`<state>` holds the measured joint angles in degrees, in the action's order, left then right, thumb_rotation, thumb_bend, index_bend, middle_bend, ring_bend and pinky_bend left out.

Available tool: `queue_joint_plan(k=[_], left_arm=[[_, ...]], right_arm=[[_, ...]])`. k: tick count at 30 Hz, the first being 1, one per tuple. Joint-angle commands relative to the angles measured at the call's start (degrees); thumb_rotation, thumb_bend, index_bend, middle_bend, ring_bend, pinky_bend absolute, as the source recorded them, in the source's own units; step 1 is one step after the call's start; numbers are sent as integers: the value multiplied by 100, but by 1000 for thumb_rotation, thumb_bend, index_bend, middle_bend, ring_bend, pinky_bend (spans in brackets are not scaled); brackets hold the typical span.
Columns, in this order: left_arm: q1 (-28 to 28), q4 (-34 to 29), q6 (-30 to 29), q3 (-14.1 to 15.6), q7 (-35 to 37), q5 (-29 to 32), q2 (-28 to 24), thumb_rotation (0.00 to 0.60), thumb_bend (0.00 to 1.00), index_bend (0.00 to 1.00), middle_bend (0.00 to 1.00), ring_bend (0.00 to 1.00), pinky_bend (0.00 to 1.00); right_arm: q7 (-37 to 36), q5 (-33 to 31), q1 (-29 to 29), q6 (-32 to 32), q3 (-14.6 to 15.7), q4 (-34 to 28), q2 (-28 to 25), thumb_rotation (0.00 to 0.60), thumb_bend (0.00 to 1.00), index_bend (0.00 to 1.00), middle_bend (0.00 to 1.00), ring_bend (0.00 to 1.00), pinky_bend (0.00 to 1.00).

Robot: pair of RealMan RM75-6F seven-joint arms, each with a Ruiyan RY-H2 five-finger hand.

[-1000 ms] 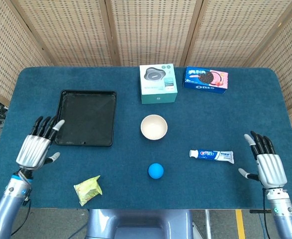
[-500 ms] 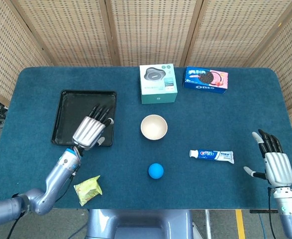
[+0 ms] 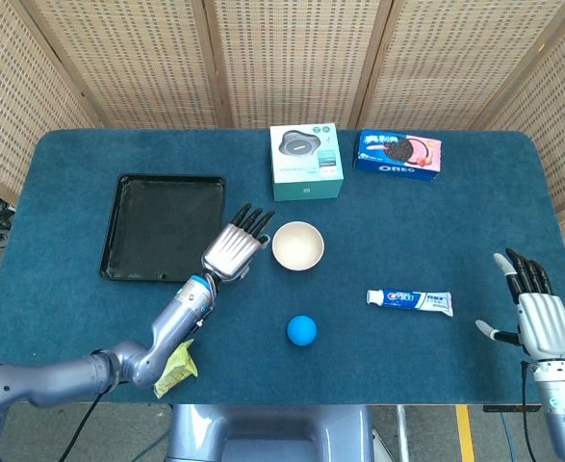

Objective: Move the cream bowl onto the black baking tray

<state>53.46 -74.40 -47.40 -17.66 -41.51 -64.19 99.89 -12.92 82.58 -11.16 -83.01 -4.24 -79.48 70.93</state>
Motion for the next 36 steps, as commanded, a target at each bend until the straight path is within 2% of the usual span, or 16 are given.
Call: queue_joint_plan(k=[1,17,23,26,31,36], left_arm=[[209,244,135,25,-26,147,218,600,263,411,0,0,0],[791,1184,290,139,-81,407,897,600,266,446,0,0,0],[931,1428,269,145,-83,492,1079,600,284,509,0,0,0],[990,1543,229,130,-56,491,1186,600,312,550,0,0,0],[1084,1804,86,154,30,371,1376,600,419,618,0,0,0],[1066,1896,-6,211,133,298,1416,600,439,637,0,0,0]], right_arm=[[-23,2,10,-8,-21,13,-2,600,263,56,0,0,0],[-254,117,78,-101,-113,24,-48,600,263,69,0,0,0],[-370,158,109,-145,-142,-18,-92,600,263,73,0,0,0],[-414,151,109,-111,-145,-10,-98,600,263,75,0,0,0],[-450,209,122,-148,-159,-17,-113,600,263,78,0,0,0],[-485,240,141,-178,-176,-34,-130,600,264,81,0,0,0]])
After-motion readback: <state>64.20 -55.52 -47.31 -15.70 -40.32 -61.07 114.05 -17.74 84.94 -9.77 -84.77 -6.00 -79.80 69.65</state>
